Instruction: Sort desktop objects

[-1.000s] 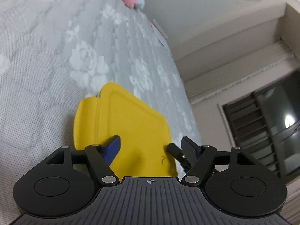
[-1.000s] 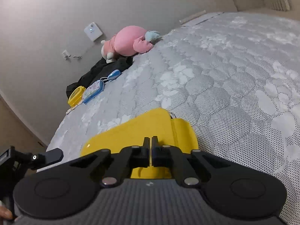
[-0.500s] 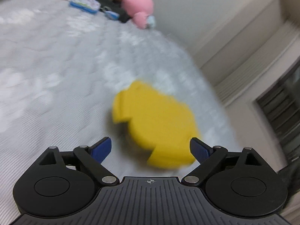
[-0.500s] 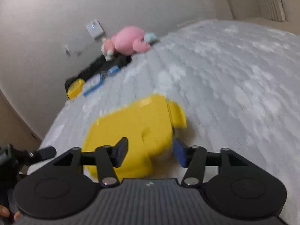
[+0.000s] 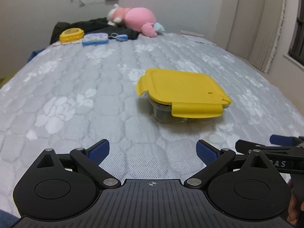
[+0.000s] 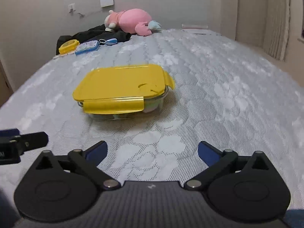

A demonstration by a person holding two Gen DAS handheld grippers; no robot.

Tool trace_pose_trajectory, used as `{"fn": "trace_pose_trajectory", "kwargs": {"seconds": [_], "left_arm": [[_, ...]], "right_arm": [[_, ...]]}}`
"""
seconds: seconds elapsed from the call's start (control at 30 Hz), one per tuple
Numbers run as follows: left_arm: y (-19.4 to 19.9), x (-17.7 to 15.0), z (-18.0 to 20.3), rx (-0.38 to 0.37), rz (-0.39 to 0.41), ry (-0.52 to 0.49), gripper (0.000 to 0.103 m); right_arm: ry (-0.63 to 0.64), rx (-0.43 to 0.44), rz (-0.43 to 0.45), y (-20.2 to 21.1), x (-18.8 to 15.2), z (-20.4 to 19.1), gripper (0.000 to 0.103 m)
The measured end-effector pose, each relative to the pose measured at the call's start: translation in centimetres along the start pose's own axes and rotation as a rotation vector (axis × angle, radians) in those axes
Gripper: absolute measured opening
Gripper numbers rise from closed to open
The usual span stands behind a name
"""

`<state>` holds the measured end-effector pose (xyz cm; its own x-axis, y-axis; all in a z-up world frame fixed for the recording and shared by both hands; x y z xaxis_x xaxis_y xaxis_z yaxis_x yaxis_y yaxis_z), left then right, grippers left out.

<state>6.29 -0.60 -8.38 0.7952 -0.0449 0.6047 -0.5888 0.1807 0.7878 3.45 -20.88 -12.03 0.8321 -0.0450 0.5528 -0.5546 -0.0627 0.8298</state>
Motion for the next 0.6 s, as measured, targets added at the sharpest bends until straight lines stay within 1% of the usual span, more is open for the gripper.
{"fn": "trace_pose_trajectory", "kwargs": {"seconds": [0.07,0.13,0.27,0.33,0.47,0.6], "left_arm": [[-0.9,-0.1,0.0,-0.005,-0.029,0.005,0.101],[-1.3,-0.1,-0.2,-0.008,-0.056,0.021,0.101],[-1.5,-0.3,-1.0,-0.031,-0.059,0.071,0.101],[-1.7,-0.4,-1.2,-0.037,-0.069,0.091,0.101],[-2.0,-0.6,-1.4,-0.028,-0.089,0.108,0.101],[-2.1,-0.7,-1.4,-0.023,-0.098,0.109,0.101]], "right_arm": [[0.024,-0.024,0.004,-0.2,0.0,-0.2,0.102],[0.018,-0.018,0.000,-0.2,0.0,-0.1,0.102],[0.006,-0.007,-0.008,-0.3,0.0,0.0,0.102],[0.021,-0.008,-0.004,-0.5,0.0,-0.2,0.102],[0.045,-0.012,-0.005,-0.6,0.0,-0.7,0.102],[0.041,0.000,-0.012,-0.6,-0.1,-0.7,0.102]]}}
Point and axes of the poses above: each gripper's, at about its wrist camera, not at the fingertips, and y roughly against the way its jaws point, z to its right, x to its top, the point moved 6 cm from there along -y, roughly the way its jaws point, and after that the axes turned 12 degrees about -z, right-handed, at the moved point
